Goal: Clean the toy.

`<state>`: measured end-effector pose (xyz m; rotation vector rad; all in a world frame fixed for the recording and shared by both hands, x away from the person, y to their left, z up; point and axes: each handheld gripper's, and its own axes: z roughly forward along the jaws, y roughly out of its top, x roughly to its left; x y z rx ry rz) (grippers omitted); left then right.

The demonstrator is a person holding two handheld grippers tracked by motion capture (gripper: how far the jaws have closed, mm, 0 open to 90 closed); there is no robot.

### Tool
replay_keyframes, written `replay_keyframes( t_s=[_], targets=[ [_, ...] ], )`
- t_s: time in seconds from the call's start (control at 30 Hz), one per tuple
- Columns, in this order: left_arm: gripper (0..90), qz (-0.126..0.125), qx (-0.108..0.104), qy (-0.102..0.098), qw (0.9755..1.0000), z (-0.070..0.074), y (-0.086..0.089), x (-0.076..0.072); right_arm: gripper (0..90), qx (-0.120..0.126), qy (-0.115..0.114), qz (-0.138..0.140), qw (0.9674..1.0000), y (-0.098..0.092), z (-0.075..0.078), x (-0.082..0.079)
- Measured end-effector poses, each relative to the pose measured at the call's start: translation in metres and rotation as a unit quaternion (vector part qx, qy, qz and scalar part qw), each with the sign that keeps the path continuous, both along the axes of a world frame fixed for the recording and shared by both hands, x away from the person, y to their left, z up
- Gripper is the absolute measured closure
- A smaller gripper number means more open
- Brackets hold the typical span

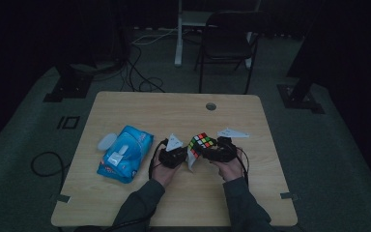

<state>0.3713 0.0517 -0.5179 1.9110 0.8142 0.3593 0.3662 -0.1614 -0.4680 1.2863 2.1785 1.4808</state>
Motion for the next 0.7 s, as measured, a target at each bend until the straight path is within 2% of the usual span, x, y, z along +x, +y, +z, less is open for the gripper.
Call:
replay_keyframes(
  t_s=[0.47,0.57,0.7],
  targets=[
    [87.7,-0.048,0.006,0.0,0.9988,-0.006,-0.017,-0.011,34.0,0.0,-0.001,-0.001,1.0,-0.001,-0.001,0.001],
    [87.7,-0.049,0.011,-0.001,0.9987,-0.007,-0.017,-0.01,34.0,-0.002,0.0,0.0,1.0,-0.001,-0.001,0.001],
    [87.7,-0.038,0.008,0.0,0.9993,-0.006,-0.012,-0.007,34.1,-0.002,0.0,0.003,1.0,0.0,-0.001,0.001]
  ],
)
